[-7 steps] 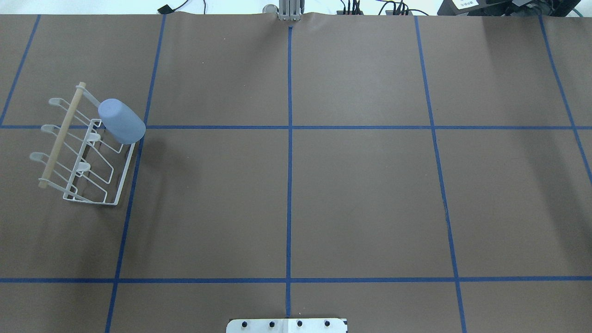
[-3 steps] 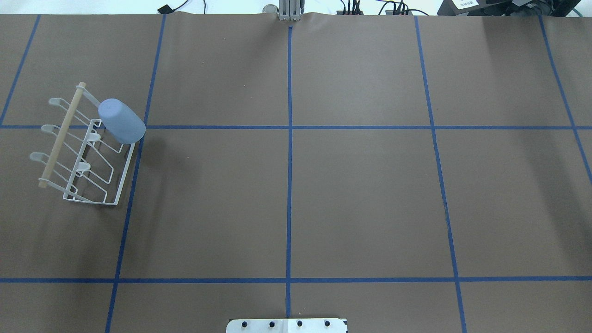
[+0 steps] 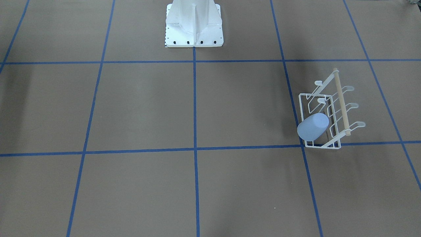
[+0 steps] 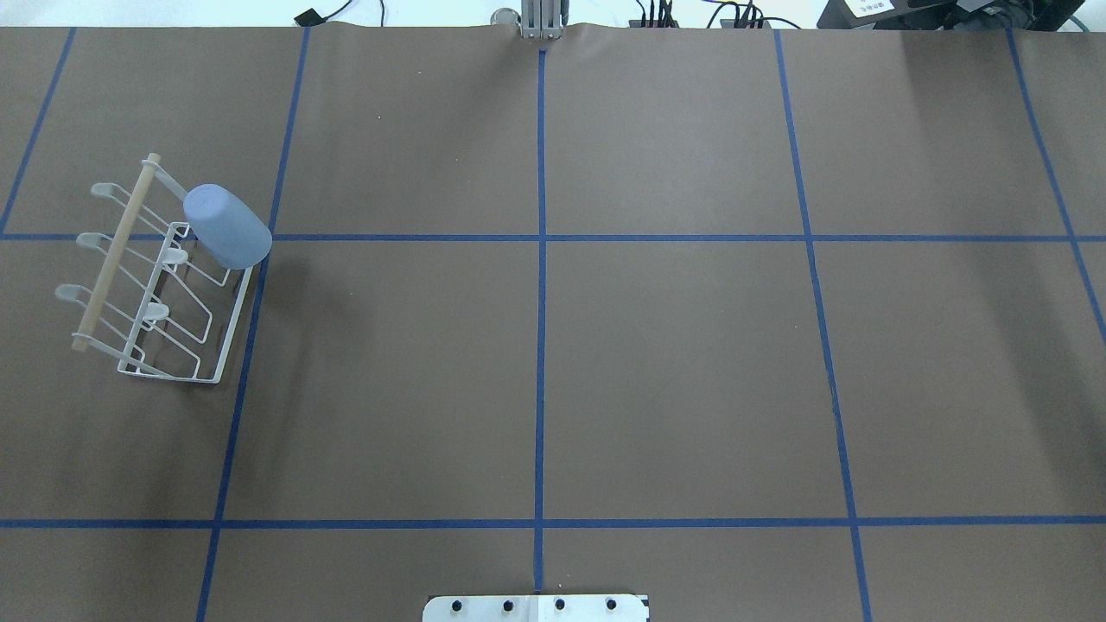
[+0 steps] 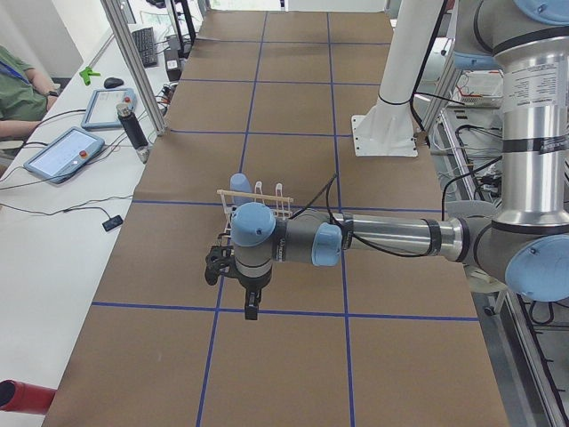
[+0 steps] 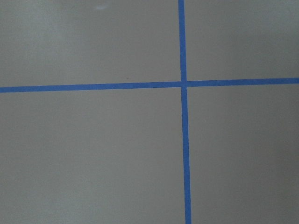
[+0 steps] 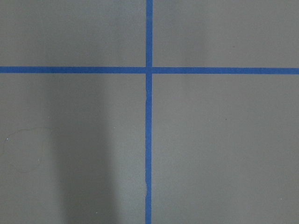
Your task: Hang cup on cup holder
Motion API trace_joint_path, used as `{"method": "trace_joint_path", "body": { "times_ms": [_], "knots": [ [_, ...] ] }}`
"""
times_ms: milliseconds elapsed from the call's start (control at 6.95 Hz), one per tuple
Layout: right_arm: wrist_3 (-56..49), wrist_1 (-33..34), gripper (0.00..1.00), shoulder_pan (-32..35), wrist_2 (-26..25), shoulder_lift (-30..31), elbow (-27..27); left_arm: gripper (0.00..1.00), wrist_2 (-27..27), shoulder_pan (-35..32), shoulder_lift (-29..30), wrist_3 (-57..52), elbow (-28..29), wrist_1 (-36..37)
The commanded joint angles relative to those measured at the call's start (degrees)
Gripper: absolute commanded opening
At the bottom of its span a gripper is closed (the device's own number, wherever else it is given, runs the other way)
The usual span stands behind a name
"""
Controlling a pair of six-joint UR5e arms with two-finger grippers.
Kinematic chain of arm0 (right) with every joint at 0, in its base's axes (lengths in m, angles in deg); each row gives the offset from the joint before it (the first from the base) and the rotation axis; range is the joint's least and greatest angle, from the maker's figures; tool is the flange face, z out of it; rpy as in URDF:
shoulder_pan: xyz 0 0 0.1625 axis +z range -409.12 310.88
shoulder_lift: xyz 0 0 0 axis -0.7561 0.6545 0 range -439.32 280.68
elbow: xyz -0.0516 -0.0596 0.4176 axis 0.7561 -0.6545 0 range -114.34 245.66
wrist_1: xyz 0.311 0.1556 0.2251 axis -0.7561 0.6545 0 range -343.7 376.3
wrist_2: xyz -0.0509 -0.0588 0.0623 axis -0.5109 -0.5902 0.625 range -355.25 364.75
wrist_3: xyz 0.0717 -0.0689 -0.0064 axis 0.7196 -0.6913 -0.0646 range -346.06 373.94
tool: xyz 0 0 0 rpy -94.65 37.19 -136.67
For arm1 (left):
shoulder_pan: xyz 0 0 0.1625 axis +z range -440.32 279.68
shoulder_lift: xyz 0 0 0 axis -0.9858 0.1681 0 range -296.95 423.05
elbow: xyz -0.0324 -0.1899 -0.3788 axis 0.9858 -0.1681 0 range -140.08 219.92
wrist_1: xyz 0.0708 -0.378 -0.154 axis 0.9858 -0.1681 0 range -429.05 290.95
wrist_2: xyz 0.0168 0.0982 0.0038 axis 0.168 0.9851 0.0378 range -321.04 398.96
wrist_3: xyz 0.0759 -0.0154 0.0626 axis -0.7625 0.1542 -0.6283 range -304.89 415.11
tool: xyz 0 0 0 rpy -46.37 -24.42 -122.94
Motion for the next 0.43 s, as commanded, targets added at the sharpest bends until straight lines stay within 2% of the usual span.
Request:
{"method": "trace_joint_path", "body": {
  "times_ms": [0, 288],
  "knots": [
    [-0.08, 0.0, 1.0, -0.03, 0.13, 0.0, 0.03, 0.98, 0.07, 0.0, -0.03, 0.0, 0.01, 0.0],
    [-0.08, 0.0, 1.0, 0.06, 0.13, 0.0, 0.03, 0.98, 0.07, 0.0, -0.03, 0.0, 0.18, 0.0]
  ]
}}
